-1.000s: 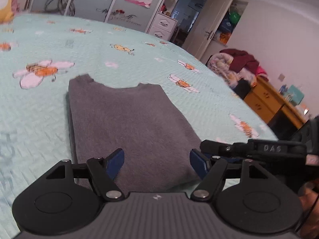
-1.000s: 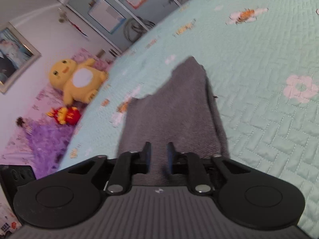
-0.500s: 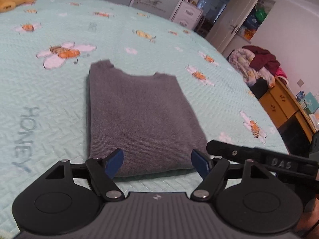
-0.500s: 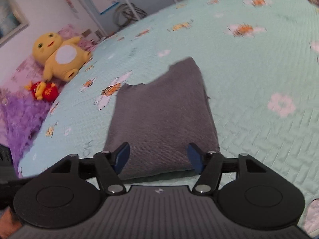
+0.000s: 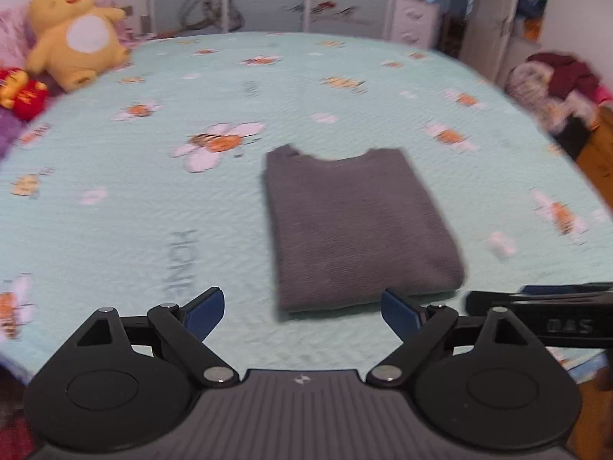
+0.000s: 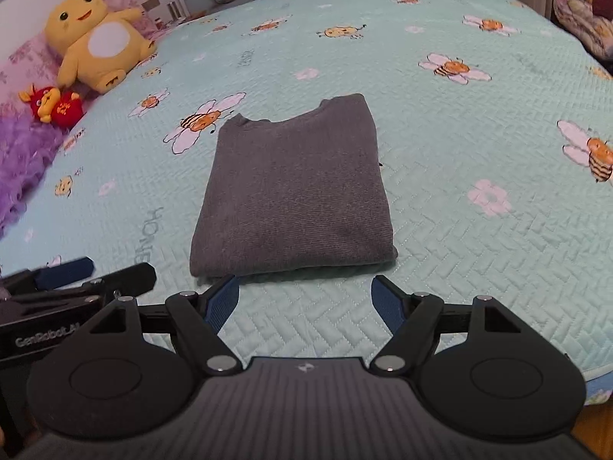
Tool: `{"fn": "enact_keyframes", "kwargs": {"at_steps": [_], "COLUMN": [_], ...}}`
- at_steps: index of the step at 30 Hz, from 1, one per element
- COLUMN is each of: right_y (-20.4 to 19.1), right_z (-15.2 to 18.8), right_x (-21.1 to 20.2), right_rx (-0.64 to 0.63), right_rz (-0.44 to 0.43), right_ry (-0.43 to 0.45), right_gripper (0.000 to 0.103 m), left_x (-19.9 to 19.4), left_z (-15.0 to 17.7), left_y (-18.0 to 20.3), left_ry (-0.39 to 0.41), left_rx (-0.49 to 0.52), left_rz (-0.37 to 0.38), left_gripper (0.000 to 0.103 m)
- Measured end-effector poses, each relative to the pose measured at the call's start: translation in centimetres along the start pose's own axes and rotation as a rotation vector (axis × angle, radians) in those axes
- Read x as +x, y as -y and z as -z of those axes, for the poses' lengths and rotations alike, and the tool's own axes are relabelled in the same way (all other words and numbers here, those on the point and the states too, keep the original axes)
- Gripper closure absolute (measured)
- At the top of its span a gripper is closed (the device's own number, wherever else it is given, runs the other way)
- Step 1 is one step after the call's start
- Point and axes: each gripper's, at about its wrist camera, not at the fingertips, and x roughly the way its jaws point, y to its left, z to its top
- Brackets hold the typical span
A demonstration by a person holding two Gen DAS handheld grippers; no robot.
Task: Fold clothes
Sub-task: 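Withdraw both open grippers from the folded grey sweatshirt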
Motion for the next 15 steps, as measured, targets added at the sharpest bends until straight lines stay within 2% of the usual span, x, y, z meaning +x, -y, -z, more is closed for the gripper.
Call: {"fn": "enact_keyframes", "kwargs": {"at_steps": [2, 5, 10, 15], "right_y": [-0.3, -0.6, -1.1, -1.4], "right_z": [0.1, 0.3, 0.4, 0.1], "right_x": [-0.2, -0.5, -0.4, 0.4], "right_rx": [-0.001, 0.002, -0.007, -0.006], "right_rz": [0.003, 0.01, 0.029, 0.039], "right_ry": [-0.015, -0.014, -0.007, -0.024], "right_gripper": [0.027, 0.027, 0.027, 0.027], "left_x": [0.2, 0.1, -0.5, -0.3], "left_z": [-0.1, 0.1, 0.3, 0.0], "left_y": [0.1, 0.2, -0.1, 0.2], "left_ry": [-0.033, -0.028, -0.015, -0.023], "left_rx": [0.021, 0.056, 0.023, 0.024], "left_rz": [-0.068, -0.128, -0.062, -0.045], "left_gripper": [0.011, 0.011, 0.011, 0.011]}}
